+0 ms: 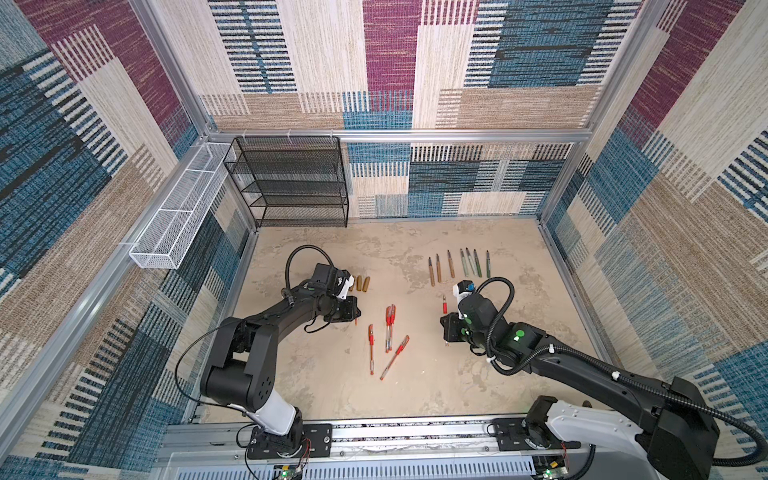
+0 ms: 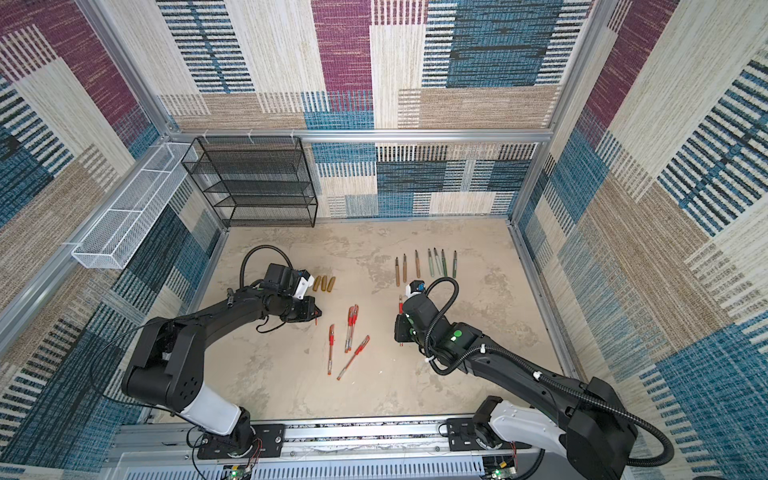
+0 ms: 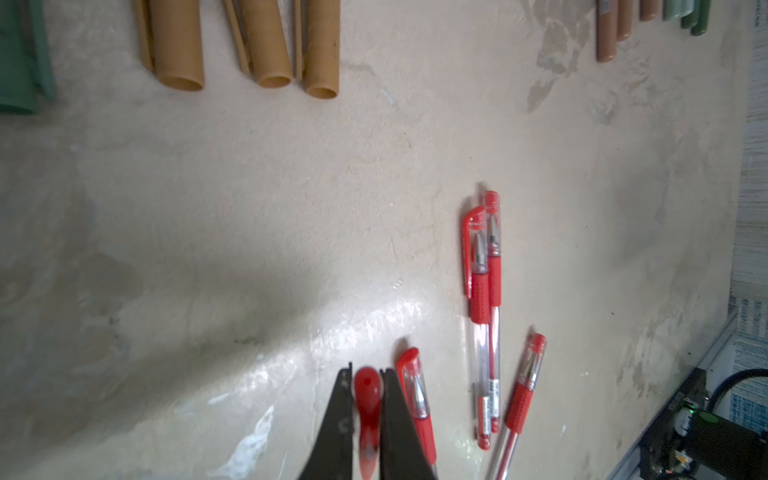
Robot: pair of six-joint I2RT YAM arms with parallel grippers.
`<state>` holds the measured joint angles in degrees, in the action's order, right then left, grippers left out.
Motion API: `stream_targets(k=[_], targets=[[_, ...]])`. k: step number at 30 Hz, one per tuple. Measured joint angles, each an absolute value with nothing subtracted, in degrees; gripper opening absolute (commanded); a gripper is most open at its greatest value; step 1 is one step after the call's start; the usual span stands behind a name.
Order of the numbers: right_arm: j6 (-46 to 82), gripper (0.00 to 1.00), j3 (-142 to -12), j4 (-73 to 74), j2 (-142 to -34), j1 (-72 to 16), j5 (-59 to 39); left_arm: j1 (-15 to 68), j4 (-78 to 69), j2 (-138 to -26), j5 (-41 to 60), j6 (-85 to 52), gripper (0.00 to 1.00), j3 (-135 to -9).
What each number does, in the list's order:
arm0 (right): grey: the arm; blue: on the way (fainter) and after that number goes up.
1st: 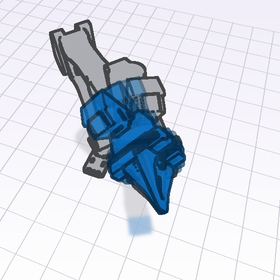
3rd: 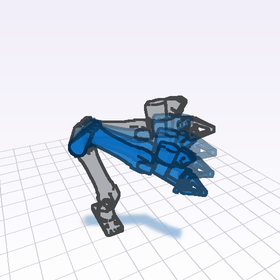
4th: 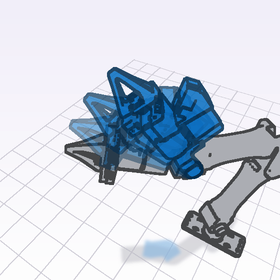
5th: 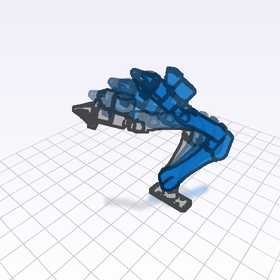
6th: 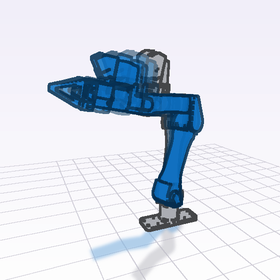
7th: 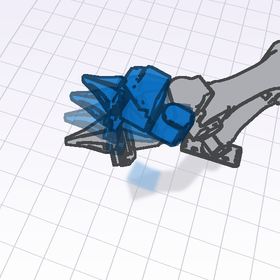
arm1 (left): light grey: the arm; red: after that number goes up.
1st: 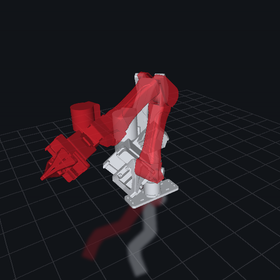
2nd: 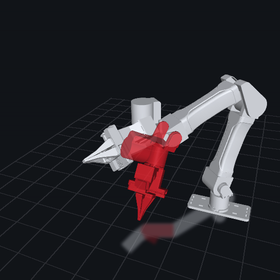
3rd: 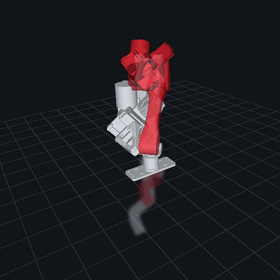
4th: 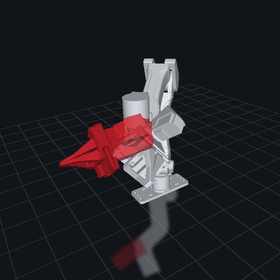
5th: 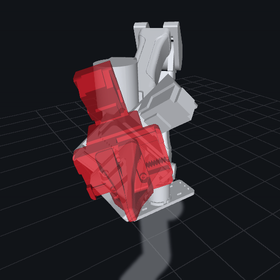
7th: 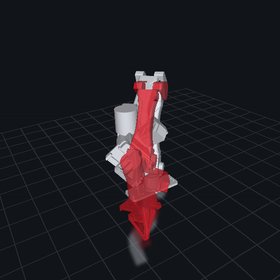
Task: Open the pen caps
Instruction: 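Lower the red cap near the red pens with left while right carries pen away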
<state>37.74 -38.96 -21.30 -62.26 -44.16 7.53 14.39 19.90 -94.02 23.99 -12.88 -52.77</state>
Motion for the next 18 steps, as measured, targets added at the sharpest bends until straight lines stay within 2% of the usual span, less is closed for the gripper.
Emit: stream_targets(k=[4,10,18], targets=[[38.7,0.00,-37.3,-22.2,-60.6,-43.5,6.4,14.4,21.5,-97.8,22.7,-12.9,0.00,-55.1],[39.1,0.00,-36.1,-24.2,-59.6,-41.6,5.5,14.5,22.8,-100.1,21.1,-12.8,0.20,-56.3],[38.6,0.00,-36.4,-24.8,-60.7,-38.6,3.7,14.7,23.8,-98.1,18.6,-12.7,0.33,-56.0]])
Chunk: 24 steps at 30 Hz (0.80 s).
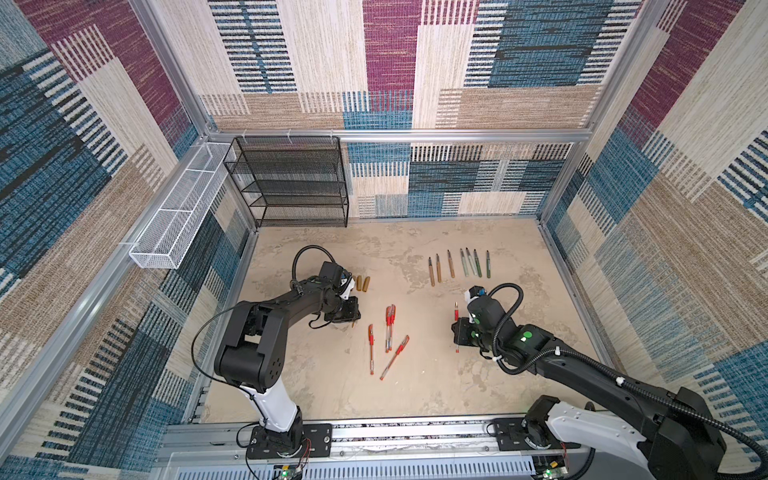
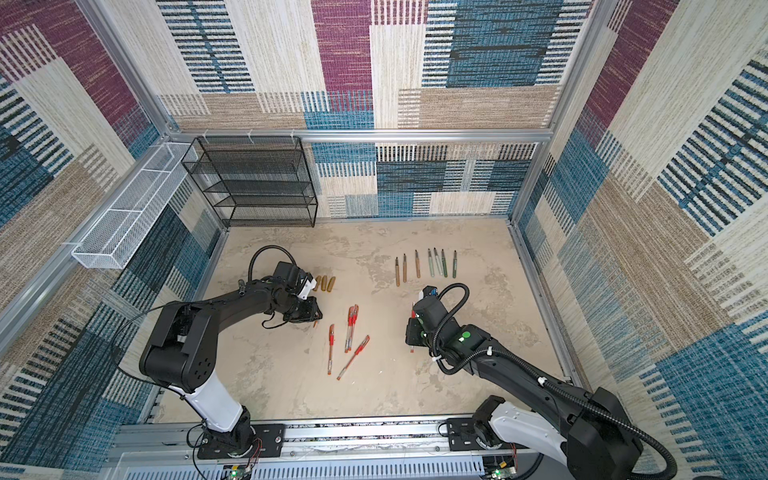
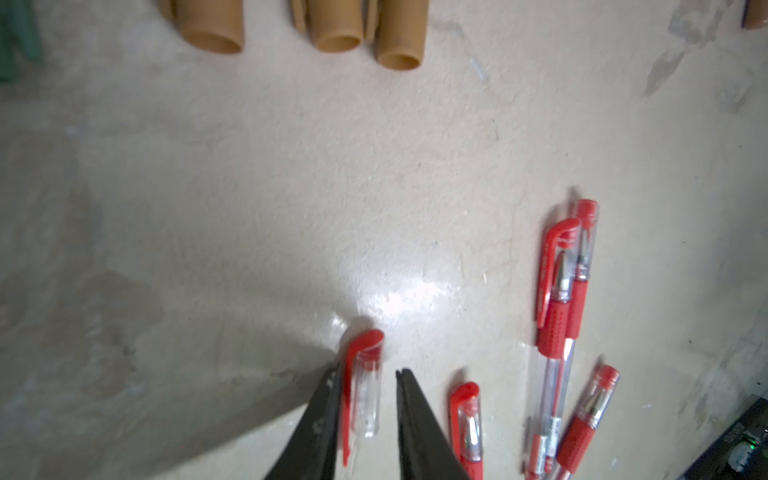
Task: Open the pen caps
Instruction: 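Lower the red cap near the red pens with left while right carries pen away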
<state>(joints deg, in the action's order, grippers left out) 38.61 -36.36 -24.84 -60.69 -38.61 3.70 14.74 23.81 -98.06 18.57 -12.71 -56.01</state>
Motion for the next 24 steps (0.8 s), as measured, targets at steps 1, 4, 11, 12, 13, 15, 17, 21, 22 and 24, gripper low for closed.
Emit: stream_targets(k=[1,4,11,12,13,15,17,21,22,24], targets=[[38.5,0.00,-36.4,-24.9,-61.0,-38.0,3.0,14.7,23.9,-97.4,18.2,-12.7,0.34,-55.9],[37.7,0.00,-37.3,-25.6,-62.7,-35.8,2.5,14.7,24.0,-94.2,18.2,-12.7,0.38,-55.3],[34.2,0.01,-39.7,-28.1,-67.4,-28.2,0.2,14.6,23.6,-82.1,17.0,-11.1,0.44,-51.5],[33.5,0.01,-40.5,-28.6,-68.3,-27.2,0.4,14.5,23.3,-80.0,16.7,-10.3,0.45,-50.8],[32.8,0.02,-41.2,-28.8,-69.1,-26.6,0.5,14.3,23.1,-78.0,16.7,-9.6,0.46,-50.2],[31.4,0.02,-42.5,-29.4,-71.2,-25.3,0.4,13.8,22.5,-73.9,16.6,-8.0,0.49,-48.8],[30.0,0.03,-43.8,-30.3,-74.1,-23.5,0.4,12.4,22.1,-70.4,16.6,-6.4,0.50,-47.6],[27.4,0.03,-45.7,-31.3,-78.5,-19.9,0.5,7.4,21.5,-66.1,17.6,-5.8,0.53,-46.1],[26.6,0.03,-46.2,-31.5,-79.7,-18.8,0.4,5.9,21.1,-65.0,18.2,-5.8,0.54,-45.8],[24.9,0.03,-47.2,-31.7,-81.9,-17.0,0.1,3.6,20.5,-63.3,18.5,-5.8,0.58,-45.5]])
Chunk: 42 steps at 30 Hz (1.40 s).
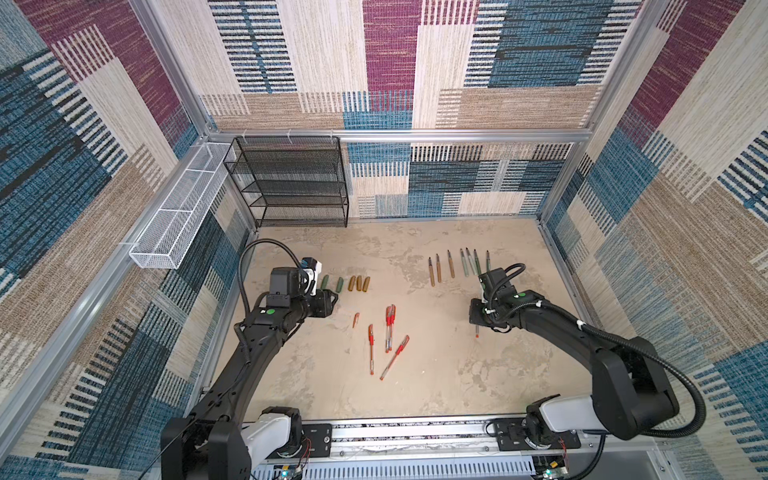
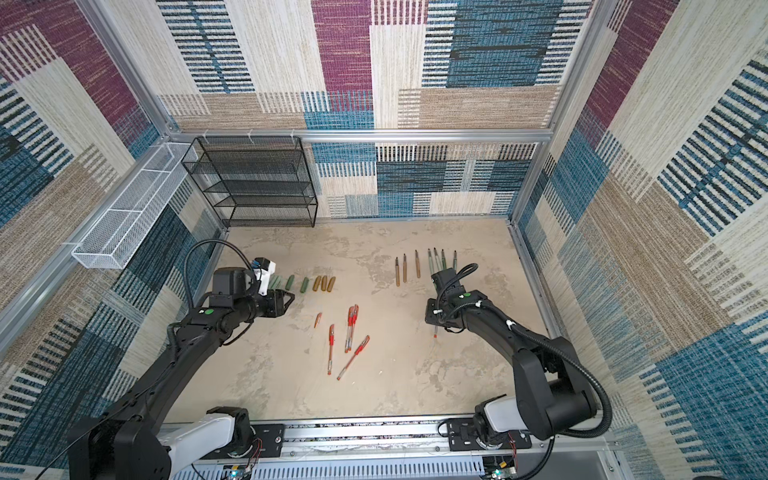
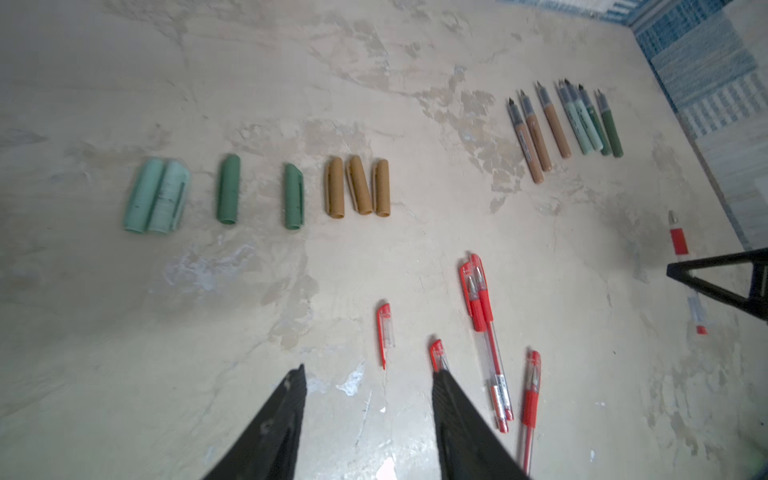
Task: Open the pen caps
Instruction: 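Lower the red cap near the red pens with left while right carries pen away, then lay the uncapped red pen on the table and open the right gripper, then move the open right gripper toward the pile of red pens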
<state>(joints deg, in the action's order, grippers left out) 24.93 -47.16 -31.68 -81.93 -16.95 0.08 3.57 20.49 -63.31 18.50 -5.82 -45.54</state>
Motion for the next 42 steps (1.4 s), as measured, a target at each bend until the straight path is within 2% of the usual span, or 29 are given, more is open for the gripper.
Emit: stream_targets(k=[4,14,18,24,32,37,42], targets=[[21.6,0.03,-48.9,-32.7,-86.7,-14.0,0.7,0.4,20.2,-61.4,18.7,-5.6,0.63,-45.4],[15.2,0.07,-52.9,-31.4,-96.0,-9.4,2.3,-1.0,19.6,-60.8,19.5,-4.1,0.66,-44.6],[14.3,0.14,-53.7,-28.3,-97.8,-9.3,3.6,-1.2,19.5,-60.8,19.7,-3.9,0.66,-44.6],[13.5,0.28,-53.6,-26.9,-97.8,-9.3,3.4,-1.5,19.2,-61.2,19.7,-3.9,0.66,-44.7],[13.5,0.33,-53.5,-26.8,-96.4,-9.3,2.7,-1.7,19.0,-61.5,19.9,-3.9,0.66,-44.8],[13.5,0.37,-54.0,-33.3,-93.5,-9.1,2.0,-1.7,19.0,-61.5,19.9,-3.9,0.66,-44.8],[14.3,0.39,-54.7,-36.4,-86.7,-9.1,1.7,-1.7,19.0,-61.2,19.9,-3.9,0.67,-44.9]])
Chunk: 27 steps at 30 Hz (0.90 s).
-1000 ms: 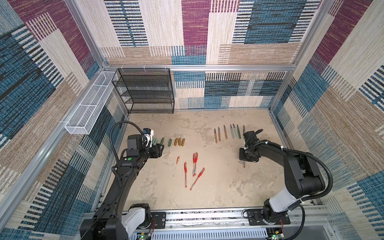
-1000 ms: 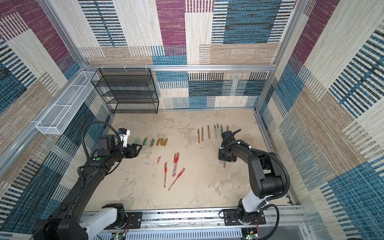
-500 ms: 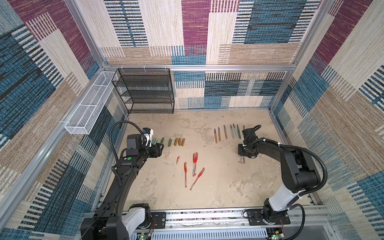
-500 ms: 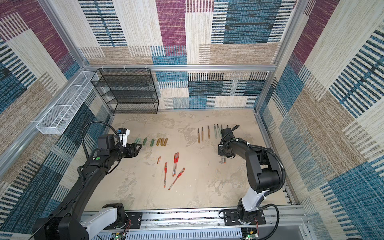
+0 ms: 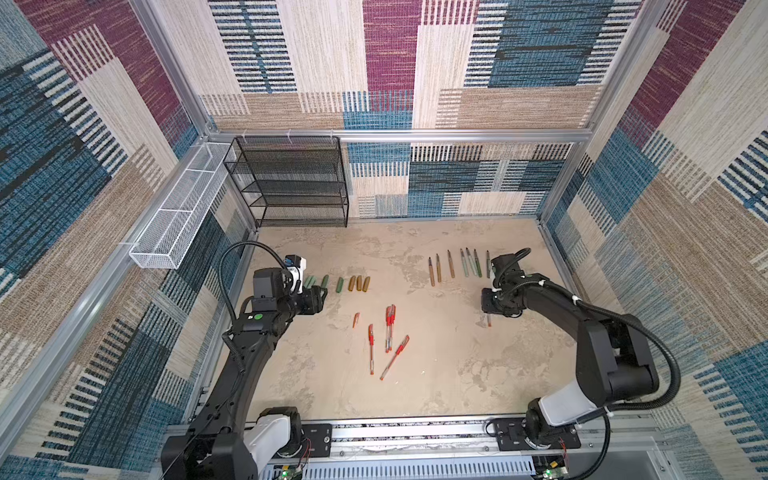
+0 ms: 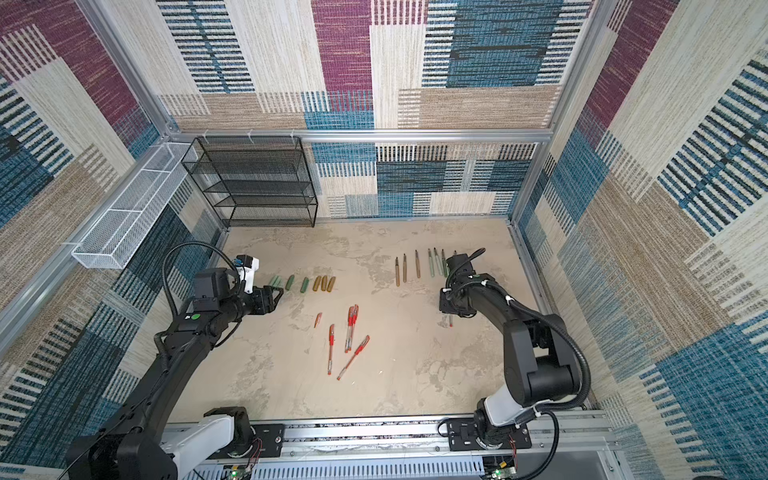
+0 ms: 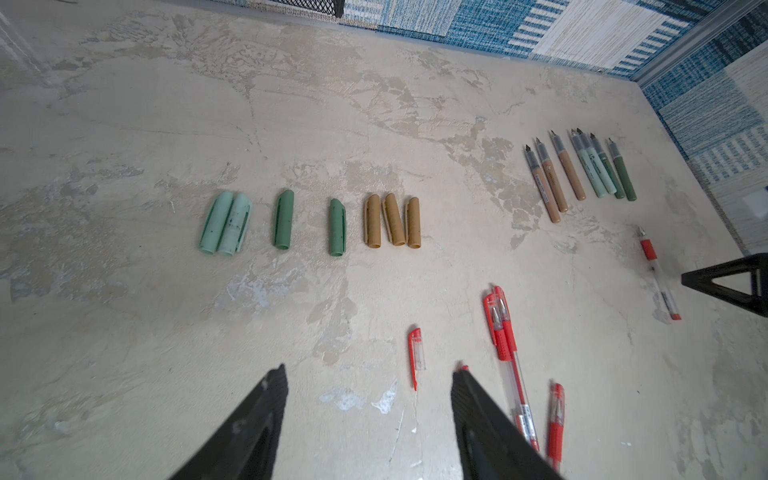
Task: Open the pen caps
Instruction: 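Move the open right gripper toward the pile of red pens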
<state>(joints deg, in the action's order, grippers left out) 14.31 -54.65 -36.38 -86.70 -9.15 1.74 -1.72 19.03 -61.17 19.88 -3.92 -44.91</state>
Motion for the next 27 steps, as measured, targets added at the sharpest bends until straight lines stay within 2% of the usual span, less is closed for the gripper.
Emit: stream_targets(k=[8,13,21,27], targets=[[20.5,0.41,-49.8,-36.4,-74.9,-14.4,-3.9,-1.8,19.0,-61.2,19.9,-3.9,0.66,-44.9],[27.1,0.43,-47.2,-33.3,-73.2,-24.1,-4.6,-1.8,19.0,-61.3,19.9,-3.9,0.66,-44.9],[34.6,0.52,-48.5,-29.5,-79.9,-39.8,-1.9,-2.2,18.9,-61.1,20.1,-3.9,0.67,-44.9],[37.1,0.56,-53.7,-29.9,-87.4,-48.3,1.3,-2.4,18.9,-61.2,20.5,-3.9,0.67,-44.9]])
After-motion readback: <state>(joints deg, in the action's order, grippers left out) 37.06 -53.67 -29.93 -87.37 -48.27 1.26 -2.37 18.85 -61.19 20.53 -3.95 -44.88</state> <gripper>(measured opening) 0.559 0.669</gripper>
